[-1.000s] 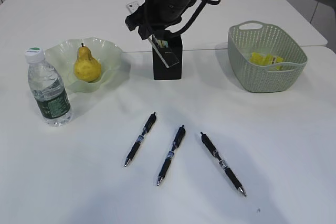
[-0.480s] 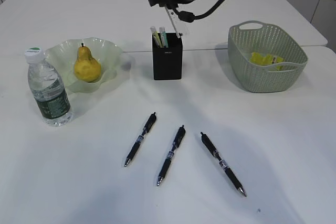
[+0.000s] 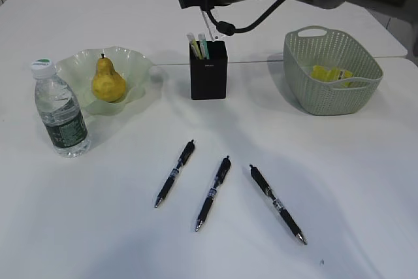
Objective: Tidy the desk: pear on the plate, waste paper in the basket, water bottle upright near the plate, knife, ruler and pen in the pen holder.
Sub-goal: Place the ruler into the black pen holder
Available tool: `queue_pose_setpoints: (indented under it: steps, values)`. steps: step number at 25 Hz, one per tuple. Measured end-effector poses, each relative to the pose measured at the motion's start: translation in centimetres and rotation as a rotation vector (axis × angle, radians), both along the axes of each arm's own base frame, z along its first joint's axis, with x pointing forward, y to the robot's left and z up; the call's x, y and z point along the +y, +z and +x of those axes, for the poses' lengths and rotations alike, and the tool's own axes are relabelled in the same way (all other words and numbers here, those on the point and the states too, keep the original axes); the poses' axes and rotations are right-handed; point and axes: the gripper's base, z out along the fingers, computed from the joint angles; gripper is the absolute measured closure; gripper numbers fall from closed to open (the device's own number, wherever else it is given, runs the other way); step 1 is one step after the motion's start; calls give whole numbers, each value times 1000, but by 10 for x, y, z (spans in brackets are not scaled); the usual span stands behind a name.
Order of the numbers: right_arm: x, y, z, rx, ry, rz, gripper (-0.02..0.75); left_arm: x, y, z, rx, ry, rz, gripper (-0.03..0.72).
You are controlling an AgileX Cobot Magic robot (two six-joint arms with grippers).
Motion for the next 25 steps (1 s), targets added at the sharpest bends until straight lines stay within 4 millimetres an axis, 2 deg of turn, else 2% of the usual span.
queue_pose_setpoints:
  steps: [12,20,25]
  values:
    - [-6,-33,20,-88,-26,44,456,0,0,0,0,0,0,376]
    - [-4,-39,25,-157,-30,82,456,0,0,0,0,0,0,378]
    - [-3,-65,30,-121,-43,106,456,0,0,0,0,0,0,378]
